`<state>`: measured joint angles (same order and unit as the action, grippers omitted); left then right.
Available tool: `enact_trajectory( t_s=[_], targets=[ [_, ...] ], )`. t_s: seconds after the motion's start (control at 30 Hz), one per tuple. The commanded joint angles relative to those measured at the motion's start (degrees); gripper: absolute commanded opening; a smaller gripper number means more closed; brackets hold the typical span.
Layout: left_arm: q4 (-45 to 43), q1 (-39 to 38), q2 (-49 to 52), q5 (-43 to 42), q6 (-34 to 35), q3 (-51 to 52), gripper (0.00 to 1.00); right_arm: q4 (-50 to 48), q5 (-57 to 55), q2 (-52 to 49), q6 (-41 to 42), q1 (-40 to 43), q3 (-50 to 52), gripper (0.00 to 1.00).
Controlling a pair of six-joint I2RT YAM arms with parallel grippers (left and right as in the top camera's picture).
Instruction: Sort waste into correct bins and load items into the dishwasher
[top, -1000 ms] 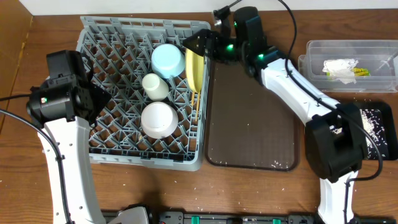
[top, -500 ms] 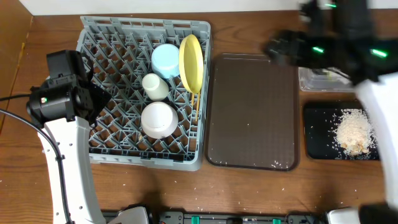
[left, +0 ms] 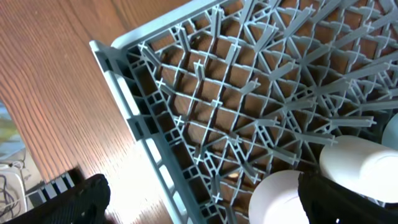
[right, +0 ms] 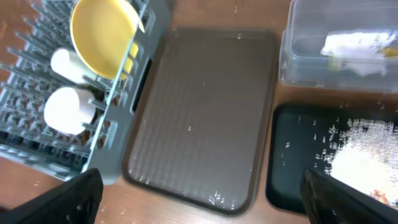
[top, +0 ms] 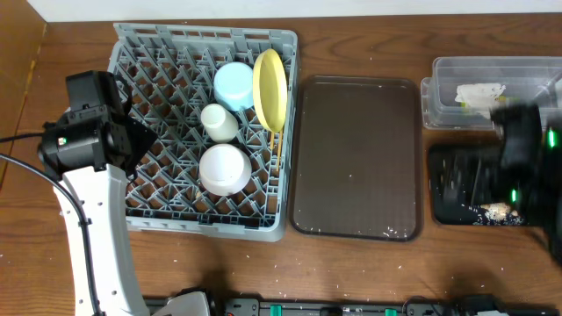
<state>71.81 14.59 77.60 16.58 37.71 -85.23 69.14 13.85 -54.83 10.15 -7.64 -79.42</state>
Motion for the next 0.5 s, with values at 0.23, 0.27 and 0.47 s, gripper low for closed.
enact_trajectory(
  t_s=[0.23, 0.27, 0.47],
  targets=[
    [0.2, 0.3, -0.1, 0.2, 0.7, -1.0, 0.98, -4.1, 1.4, 12.2, 6.6, 0.5, 20.7, 0.99],
    [0.2, 0.3, -0.1, 0.2, 0.7, -1.0, 0.98, -2.8, 1.4, 12.1, 6.6, 0.5, 21.2, 0.99],
    [0.2, 0.3, -0.1, 0.2, 0.7, -1.0, 0.98, 2.2, 1.2, 12.0, 6.3, 0.5, 22.1, 0.99]
  ],
)
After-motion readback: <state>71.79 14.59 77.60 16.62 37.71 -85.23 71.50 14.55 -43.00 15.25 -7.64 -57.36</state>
